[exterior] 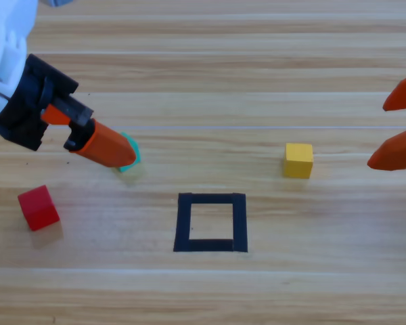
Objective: Stack the blocks in the rectangular block: red at the bottom, yellow in the middle, green on top
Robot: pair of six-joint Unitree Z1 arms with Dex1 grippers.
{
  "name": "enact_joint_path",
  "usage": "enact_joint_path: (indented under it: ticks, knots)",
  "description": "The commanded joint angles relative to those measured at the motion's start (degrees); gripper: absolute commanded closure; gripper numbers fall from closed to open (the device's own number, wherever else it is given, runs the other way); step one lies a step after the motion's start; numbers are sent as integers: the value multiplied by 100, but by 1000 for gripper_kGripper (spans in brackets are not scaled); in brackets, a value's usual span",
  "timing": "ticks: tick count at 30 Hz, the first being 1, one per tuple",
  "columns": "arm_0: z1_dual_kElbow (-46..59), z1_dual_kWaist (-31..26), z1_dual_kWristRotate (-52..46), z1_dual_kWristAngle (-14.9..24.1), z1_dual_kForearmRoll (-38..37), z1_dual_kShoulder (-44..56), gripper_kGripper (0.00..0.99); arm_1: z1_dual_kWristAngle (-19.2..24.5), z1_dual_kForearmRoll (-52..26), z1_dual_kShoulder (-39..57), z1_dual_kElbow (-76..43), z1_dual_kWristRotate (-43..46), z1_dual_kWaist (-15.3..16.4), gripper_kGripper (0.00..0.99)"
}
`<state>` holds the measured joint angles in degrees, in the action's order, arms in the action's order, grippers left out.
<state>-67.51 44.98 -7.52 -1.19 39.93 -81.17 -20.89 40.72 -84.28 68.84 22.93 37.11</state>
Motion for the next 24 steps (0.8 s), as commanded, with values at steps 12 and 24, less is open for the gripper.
enact_joint_path:
  ticks: [12, 24]
  knots:
    - [1, 81, -109, 190, 165, 75, 0, 393, -134, -431, -20, -561, 200, 33]
    - [27, -1351, -1076, 497, 569, -584, 0, 2019, -266, -1872, 797, -2310, 200, 36]
